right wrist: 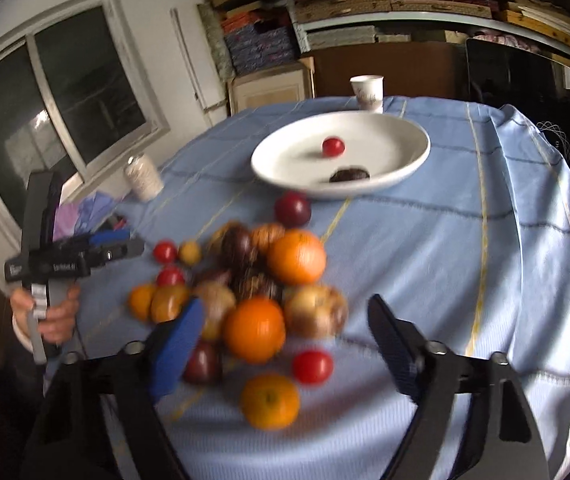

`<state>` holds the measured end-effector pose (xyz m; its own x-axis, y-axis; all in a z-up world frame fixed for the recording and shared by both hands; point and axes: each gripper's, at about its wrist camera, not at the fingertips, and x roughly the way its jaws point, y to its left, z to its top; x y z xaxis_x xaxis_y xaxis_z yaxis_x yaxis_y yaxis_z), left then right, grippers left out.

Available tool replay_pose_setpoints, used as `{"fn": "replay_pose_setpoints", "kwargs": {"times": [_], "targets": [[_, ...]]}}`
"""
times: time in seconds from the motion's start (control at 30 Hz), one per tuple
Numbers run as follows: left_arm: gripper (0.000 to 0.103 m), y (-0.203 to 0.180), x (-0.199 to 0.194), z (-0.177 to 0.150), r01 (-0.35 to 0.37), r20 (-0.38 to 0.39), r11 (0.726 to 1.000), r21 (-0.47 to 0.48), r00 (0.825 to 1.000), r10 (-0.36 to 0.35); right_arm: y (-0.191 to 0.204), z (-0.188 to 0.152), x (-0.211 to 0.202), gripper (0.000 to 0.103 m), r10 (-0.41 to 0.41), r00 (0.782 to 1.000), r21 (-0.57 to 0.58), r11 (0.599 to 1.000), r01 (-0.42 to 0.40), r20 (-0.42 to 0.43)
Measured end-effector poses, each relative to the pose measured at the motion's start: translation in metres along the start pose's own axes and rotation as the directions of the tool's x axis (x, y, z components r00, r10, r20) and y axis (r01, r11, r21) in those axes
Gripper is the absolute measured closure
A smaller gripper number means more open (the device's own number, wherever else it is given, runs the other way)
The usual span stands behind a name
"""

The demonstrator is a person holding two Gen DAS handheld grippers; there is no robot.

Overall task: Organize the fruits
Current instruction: 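Move both open tools back from the plate toward the fruit pile, then grasp an orange fruit with the left tool while the right tool grasps a tangerine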

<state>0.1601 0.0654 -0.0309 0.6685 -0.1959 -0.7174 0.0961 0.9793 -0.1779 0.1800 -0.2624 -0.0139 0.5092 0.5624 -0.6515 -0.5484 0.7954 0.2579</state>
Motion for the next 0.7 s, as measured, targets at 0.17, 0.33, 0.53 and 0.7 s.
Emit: {"fn": "replay_pose_setpoints", "kwargs": {"times": [0.17, 0.33, 0.53, 0.7], "targets": [[0.005, -0.027, -0.009, -0.011, -0.016, 0.031, 0.992, 0.129, 0.999, 0.012, 0.008, -0.031, -0.016, 0.034, -0.005, 1.000, 0.025, 1.000, 0.005, 0.013], [0.005, -0.040, -0.017, -0.030, 0.061, -0.001, 0.992, 0.110, 0.998, -0.061, 0.015, -0.049, -0.002, 0.058, -0.053, 0.996, 0.089, 0.994, 0.060, -0.076], [0.005, -0.052, -0.034, -0.048, -0.002, 0.034, 0.998, 0.059, 0.999, 0.000, 0.033, -0.055, -0.002, 0.059, -0.176, 0.983, 0.075, 0.981, 0.180, -0.058], [0.005, -0.059, -0.034, -0.055, -0.042, 0.018, 0.998, 0.050, 0.999, 0.042, 0.044, -0.054, 0.009, 0.059, -0.279, 0.958, 0.045, 0.958, 0.282, -0.073]]}}
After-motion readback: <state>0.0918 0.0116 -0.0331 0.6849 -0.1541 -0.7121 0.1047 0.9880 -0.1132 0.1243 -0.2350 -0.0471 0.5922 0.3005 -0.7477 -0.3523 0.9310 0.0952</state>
